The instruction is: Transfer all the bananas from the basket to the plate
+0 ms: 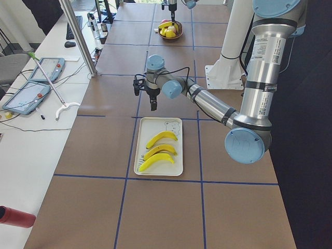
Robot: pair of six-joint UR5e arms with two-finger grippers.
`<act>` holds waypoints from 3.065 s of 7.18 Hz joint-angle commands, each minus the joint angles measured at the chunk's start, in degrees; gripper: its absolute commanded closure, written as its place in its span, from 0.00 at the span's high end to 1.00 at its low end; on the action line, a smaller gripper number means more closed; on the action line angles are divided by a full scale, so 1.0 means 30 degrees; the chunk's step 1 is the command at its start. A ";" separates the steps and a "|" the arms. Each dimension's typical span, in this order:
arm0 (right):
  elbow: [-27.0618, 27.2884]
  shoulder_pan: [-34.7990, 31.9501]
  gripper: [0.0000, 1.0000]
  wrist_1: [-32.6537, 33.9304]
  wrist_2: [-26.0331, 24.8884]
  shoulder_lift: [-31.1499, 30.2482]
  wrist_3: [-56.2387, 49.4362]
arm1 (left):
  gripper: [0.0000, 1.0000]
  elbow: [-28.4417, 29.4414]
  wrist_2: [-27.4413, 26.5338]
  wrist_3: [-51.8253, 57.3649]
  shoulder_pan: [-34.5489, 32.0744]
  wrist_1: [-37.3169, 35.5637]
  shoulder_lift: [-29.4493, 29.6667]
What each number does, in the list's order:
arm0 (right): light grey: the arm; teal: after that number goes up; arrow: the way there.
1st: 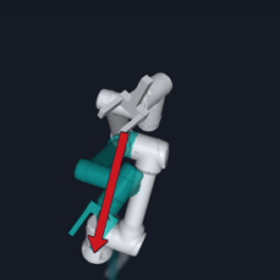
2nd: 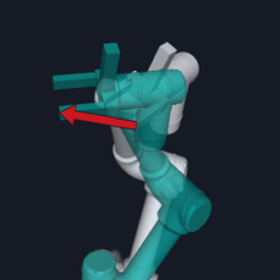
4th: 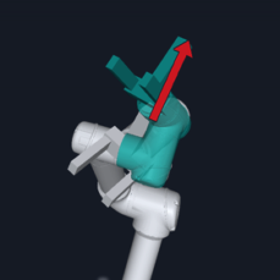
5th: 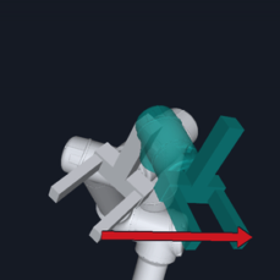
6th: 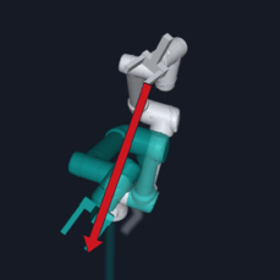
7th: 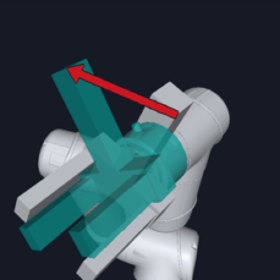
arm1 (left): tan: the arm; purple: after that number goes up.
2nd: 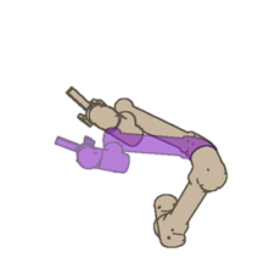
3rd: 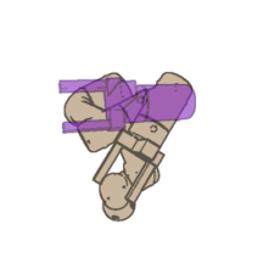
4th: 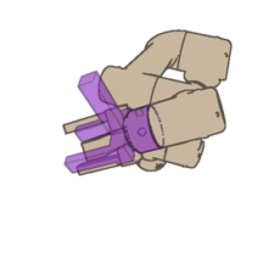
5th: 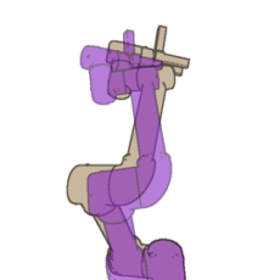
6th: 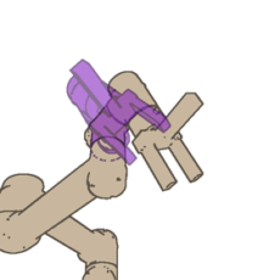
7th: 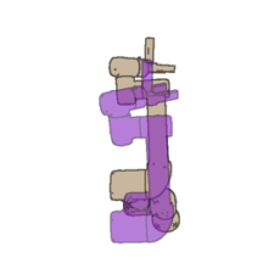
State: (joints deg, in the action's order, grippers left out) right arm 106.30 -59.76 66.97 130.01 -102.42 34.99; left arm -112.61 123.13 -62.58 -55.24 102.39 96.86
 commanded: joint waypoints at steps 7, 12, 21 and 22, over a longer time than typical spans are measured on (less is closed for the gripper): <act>0.4206 0.0361 0.01 0.0322 0.1576 0.4262 0.4830 | 0.99 0.0153 0.0354 -0.2532 0.1032 0.0554 0.3324; 0.3298 0.8156 0.01 0.0352 -0.4034 1.1221 1.1766 | 0.99 0.2722 0.0180 -0.9504 0.3813 0.7409 0.8212; 0.3121 0.9342 0.01 0.2256 -0.5223 1.3631 1.2185 | 0.75 0.6219 -0.2075 -1.0049 0.6839 0.7441 1.2303; 0.3121 0.9371 0.01 0.2256 -0.5223 1.3602 1.2185 | 0.16 0.6219 -0.2106 -1.0020 0.6927 0.7441 1.2304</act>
State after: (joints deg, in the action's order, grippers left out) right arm 115.65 -31.74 73.74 114.36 -61.57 71.54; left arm -94.00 117.37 -92.70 -35.07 124.72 133.66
